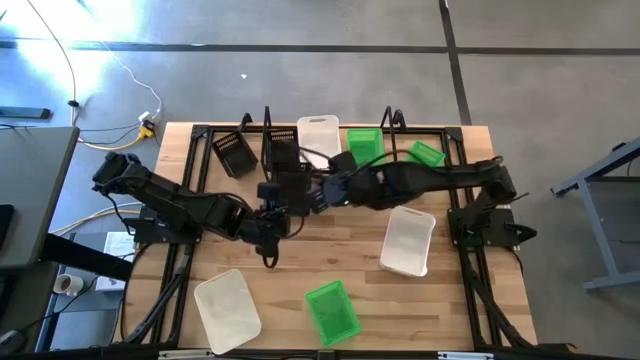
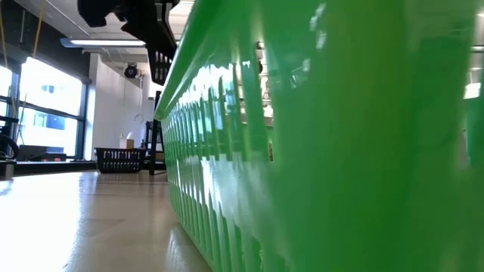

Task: Stack baskets on shelf by color
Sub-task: Stack the bottom black bin on top of the black bin on the shelf

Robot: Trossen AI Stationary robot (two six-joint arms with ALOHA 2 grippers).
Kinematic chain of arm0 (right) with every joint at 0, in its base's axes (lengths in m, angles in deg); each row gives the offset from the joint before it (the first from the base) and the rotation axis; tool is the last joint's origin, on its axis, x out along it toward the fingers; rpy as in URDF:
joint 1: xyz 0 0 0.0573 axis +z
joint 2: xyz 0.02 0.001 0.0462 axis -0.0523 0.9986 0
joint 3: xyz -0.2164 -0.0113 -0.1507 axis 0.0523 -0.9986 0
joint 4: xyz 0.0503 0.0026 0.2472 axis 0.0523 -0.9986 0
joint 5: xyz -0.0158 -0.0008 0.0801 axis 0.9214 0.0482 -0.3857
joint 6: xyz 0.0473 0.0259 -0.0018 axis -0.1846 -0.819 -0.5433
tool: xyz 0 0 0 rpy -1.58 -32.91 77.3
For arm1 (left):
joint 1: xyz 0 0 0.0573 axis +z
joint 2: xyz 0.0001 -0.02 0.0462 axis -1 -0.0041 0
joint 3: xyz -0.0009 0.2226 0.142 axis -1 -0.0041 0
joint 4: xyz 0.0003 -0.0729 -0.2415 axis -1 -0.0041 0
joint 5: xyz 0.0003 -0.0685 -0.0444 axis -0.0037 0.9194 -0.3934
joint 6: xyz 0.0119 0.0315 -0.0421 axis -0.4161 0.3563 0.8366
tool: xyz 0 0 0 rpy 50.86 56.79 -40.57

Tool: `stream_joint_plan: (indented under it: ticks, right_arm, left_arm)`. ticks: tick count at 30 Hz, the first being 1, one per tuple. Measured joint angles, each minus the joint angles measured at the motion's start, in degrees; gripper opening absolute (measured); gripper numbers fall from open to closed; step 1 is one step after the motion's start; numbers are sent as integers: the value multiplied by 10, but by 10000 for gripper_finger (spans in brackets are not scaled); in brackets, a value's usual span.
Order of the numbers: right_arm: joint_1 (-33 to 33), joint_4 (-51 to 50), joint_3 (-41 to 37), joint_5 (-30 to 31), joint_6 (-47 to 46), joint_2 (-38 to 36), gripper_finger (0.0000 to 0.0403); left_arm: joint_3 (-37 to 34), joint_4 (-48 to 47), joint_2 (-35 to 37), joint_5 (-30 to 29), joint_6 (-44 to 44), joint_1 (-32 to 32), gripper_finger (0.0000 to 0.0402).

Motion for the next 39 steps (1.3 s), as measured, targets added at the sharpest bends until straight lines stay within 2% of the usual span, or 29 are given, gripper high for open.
stream_joint_plan:
  ticks: [3,11,22,33,39]
  right_arm:
    - [-5,-3,0,9,37,-24,119]
    - [-35,-12,0,14,128,-81,119]
    - [-94,-36,0,13,214,-139,119]
    - [-136,-113,0,10,248,-160,119]
    - [-150,-154,-1,10,259,-160,119]
  left_arm:
    - [1,3,8,3,-10,19,1]
    - [0,8,46,57,-37,103,0]
    - [0,55,72,182,-120,242,0]
    - [0,58,75,281,-169,352,0]
    - [-54,104,90,285,-180,382,0]
